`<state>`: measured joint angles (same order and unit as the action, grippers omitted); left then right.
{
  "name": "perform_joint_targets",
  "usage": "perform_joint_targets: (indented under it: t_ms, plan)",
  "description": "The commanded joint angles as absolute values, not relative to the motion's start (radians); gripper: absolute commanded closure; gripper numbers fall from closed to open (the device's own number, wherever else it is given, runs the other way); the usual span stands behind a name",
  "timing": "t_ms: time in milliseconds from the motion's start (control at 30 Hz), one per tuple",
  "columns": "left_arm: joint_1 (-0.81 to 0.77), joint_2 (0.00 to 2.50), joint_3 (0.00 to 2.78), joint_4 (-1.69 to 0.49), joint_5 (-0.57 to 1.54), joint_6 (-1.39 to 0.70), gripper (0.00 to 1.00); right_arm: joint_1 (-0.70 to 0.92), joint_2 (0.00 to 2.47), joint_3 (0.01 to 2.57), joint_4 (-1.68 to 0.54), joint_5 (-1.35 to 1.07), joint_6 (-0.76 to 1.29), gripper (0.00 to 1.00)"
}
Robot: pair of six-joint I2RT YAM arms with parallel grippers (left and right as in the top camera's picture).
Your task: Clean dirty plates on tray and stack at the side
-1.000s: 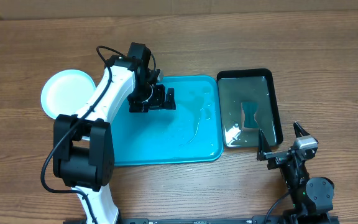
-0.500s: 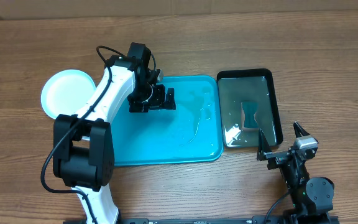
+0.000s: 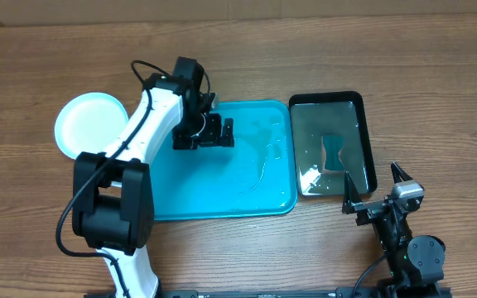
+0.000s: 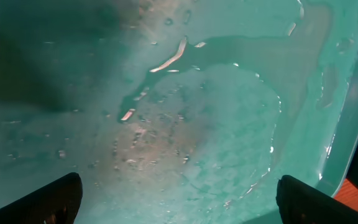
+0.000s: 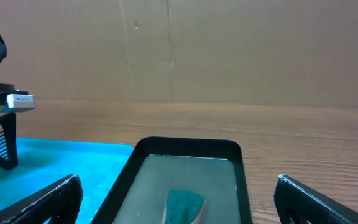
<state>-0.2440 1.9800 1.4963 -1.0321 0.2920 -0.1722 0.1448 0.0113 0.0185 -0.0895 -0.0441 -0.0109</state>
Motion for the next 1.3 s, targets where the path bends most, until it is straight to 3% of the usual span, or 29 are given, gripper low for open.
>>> perform_joint_targets:
  t_ms: [0,367,900,1267]
  plan:
    - [-0.299,1.903,1.495,-1.031,0.277,-0.153,0.00,0.142,0.003,0.008,-0.083,-0.030,-0.006,0.00]
    - [-0.375,1.459,1.495,-1.032,0.278,-0.153,0.00,0.142,0.003,0.008,-0.083,-0.030,-0.006,0.00]
    - [-0.072,0.996,1.493,-1.053,0.269,-0.153,0.00,0.142,0.003,0.008,-0.083,-0.030,-0.006,0.00]
    - [-0.040,0.662,1.274,-1.110,0.250,-0.152,0.00,0.142,0.003,0.008,-0.083,-0.030,-0.006,0.00]
